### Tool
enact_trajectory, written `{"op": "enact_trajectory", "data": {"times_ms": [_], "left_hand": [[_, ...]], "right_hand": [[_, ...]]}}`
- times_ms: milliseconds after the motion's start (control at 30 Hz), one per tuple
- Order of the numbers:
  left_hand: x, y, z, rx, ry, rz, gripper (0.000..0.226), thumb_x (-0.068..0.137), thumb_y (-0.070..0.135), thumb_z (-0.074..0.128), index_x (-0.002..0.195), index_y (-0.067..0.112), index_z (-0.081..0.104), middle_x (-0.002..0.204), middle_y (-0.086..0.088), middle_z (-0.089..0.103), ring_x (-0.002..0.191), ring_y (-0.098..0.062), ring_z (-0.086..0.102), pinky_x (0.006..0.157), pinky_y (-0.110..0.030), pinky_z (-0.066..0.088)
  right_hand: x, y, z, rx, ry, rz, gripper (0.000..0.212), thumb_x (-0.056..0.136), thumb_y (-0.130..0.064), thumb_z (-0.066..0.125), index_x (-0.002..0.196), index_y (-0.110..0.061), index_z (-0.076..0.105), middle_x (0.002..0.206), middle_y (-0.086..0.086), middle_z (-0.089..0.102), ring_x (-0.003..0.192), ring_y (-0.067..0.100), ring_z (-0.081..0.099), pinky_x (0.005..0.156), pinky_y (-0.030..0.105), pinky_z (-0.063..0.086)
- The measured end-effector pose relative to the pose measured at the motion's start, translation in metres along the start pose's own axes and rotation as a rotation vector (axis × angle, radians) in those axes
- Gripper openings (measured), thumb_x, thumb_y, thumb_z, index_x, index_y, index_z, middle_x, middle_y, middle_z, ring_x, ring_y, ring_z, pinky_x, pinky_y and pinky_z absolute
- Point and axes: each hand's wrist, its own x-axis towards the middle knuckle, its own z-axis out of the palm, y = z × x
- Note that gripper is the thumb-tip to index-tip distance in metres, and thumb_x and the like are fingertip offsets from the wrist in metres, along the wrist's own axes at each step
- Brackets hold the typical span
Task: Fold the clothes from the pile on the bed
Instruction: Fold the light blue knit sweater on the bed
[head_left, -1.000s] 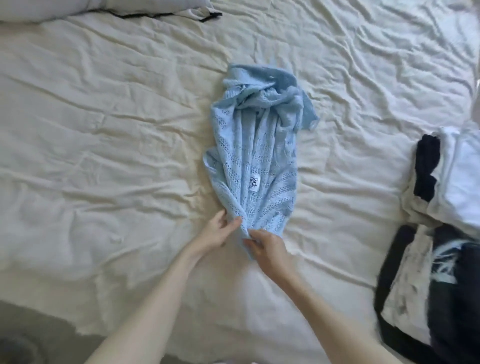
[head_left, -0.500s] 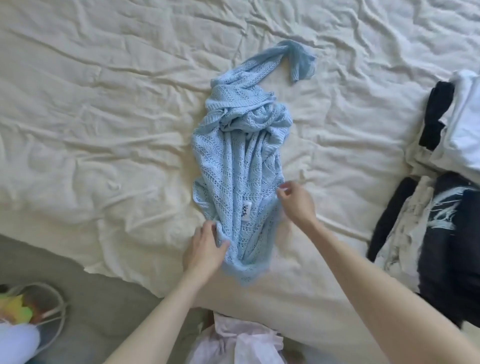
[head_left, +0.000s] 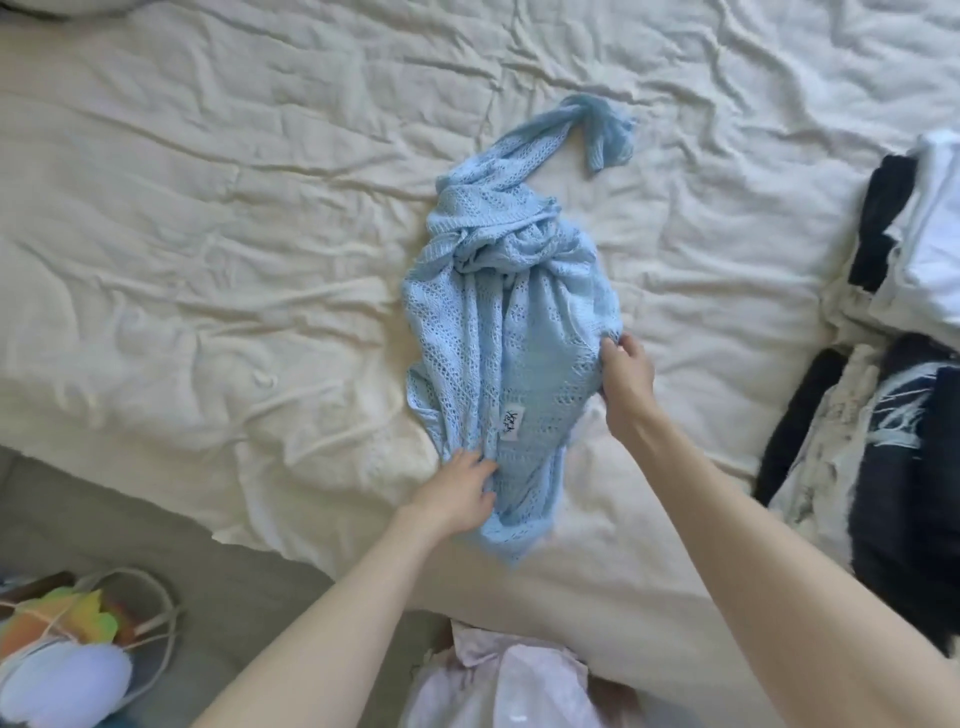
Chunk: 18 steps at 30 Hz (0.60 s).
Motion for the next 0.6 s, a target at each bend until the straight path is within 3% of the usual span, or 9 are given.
{"op": "enact_trajectory", "data": {"times_ms": [100,233,333,433,500,533,600], "left_hand": [[-0.03,0.015,-0.027,-0.135,0.038,-0.016,0.041,0.099,0.022,0.042,0.138,0.009,0.043,0.14,-0.012,0.047,0.129,-0.024,0.043,0.101,-0.026,0.031],[-0.077,0.051,-0.094,-0.354,0.461,0.105,0.04,0.097,0.007,0.044,0.137,0.009,0.044,0.141,-0.009,0.045,0.13,-0.022,0.042,0.101,-0.018,0.025],[-0.121,0.09,-0.168,-0.406,0.758,0.324,0.049,0.092,-0.007,0.043,0.139,0.006,0.039,0.145,-0.011,0.039,0.136,-0.022,0.036,0.107,-0.015,0.02],[-0.172,0.124,-0.229,-0.217,0.783,0.587,0.063,0.086,-0.013,0.048,0.143,0.007,0.03,0.153,-0.007,0.023,0.141,-0.01,0.014,0.112,-0.01,0.002],[-0.201,0.14,-0.254,-0.112,0.796,0.705,0.06,0.086,-0.006,0.058,0.14,0.005,0.036,0.148,-0.002,0.027,0.138,-0.002,0.011,0.112,-0.01,0.0],[-0.214,0.144,-0.262,-0.119,0.797,0.734,0.055,0.085,0.0,0.063,0.136,0.006,0.043,0.142,0.001,0.036,0.134,0.002,0.018,0.113,-0.011,0.006],[-0.237,0.15,-0.273,-0.204,0.727,0.697,0.036,0.086,0.01,0.067,0.121,0.011,0.057,0.12,0.003,0.059,0.117,-0.003,0.047,0.103,-0.018,0.032]], "right_hand": [[-0.028,-0.06,-0.017,-0.057,-0.049,-0.213,0.022,0.095,-0.009,0.038,0.084,-0.016,0.056,0.077,0.003,0.049,0.066,0.01,0.039,0.056,0.023,0.031],[-0.088,-0.143,-0.039,-0.338,-0.258,-0.58,0.034,0.097,-0.009,0.042,0.068,-0.023,0.052,0.06,-0.013,0.042,0.052,-0.003,0.037,0.05,0.016,0.029],[-0.139,-0.191,-0.061,-0.573,-0.389,-0.737,0.021,0.097,-0.01,0.048,0.098,-0.016,0.068,0.079,-0.006,0.058,0.072,0.006,0.047,0.06,0.014,0.034],[-0.19,-0.243,-0.081,-0.661,-0.439,-0.856,0.022,0.095,-0.009,0.05,0.103,-0.018,0.068,0.082,-0.005,0.061,0.071,0.005,0.05,0.06,0.01,0.035],[-0.222,-0.276,-0.095,-0.689,-0.425,-0.92,0.024,0.094,-0.007,0.049,0.095,-0.024,0.066,0.071,-0.012,0.057,0.06,-0.004,0.049,0.056,0.008,0.035],[-0.236,-0.29,-0.101,-0.709,-0.416,-0.943,0.024,0.094,-0.006,0.048,0.093,-0.025,0.064,0.067,-0.013,0.054,0.056,-0.004,0.048,0.054,0.009,0.035],[-0.258,-0.313,-0.112,-0.741,-0.391,-0.981,0.023,0.094,-0.007,0.045,0.089,-0.02,0.063,0.066,-0.008,0.052,0.055,0.0,0.044,0.051,0.013,0.033]]}}
